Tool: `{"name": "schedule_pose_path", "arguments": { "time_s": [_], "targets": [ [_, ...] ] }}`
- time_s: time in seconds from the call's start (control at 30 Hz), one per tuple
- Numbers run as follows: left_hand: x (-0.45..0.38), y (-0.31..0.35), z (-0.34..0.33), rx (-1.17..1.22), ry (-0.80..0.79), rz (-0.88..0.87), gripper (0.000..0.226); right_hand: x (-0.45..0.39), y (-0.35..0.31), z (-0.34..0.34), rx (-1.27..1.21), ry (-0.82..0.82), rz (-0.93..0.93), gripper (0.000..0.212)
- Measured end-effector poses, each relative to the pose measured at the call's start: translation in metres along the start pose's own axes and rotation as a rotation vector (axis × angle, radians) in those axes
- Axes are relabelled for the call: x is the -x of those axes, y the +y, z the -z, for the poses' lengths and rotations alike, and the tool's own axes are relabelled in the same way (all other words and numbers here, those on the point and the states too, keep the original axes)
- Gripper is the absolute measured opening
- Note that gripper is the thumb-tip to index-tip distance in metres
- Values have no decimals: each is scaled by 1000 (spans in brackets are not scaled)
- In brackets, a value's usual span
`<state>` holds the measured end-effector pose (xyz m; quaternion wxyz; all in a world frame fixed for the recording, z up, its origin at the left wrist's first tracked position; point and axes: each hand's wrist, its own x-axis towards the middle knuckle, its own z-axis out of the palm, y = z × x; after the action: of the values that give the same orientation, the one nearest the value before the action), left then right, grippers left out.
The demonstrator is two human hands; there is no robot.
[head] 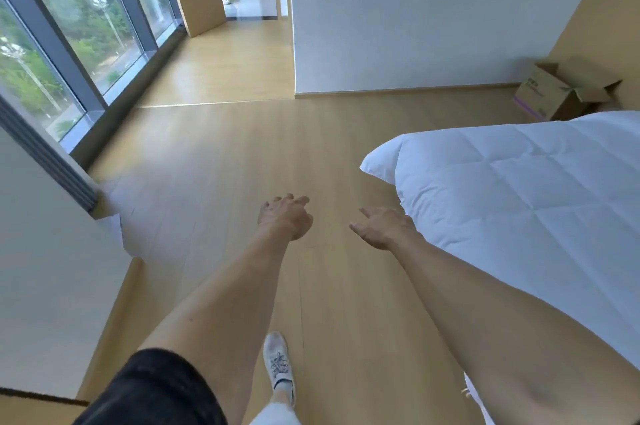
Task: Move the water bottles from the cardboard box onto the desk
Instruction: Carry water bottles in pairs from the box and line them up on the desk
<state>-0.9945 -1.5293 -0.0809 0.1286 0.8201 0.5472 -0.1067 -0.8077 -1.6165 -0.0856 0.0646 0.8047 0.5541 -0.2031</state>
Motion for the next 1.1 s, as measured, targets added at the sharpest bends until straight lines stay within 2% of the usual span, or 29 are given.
{"name": "schedule_pose_path", "arguments": {
  "time_s": [0.23, 0.5, 0.87, 1.1],
  "targets": [
    [-154, -25, 56, 21, 15, -82, 53, -132, -26, 65, -82, 17, -107, 65],
    [-296, -63, 125, 50, 42, -127, 54, -265, -81, 133, -121, 27, -127, 64],
    [-470, -95, 171, 34, 45, -91, 54, -443, -108, 186, -44, 19, -77, 61],
    [-607, -88, 229, 25, 51, -26, 53, -593, -106, 255, -21, 13, -29, 62]
  ]
}}
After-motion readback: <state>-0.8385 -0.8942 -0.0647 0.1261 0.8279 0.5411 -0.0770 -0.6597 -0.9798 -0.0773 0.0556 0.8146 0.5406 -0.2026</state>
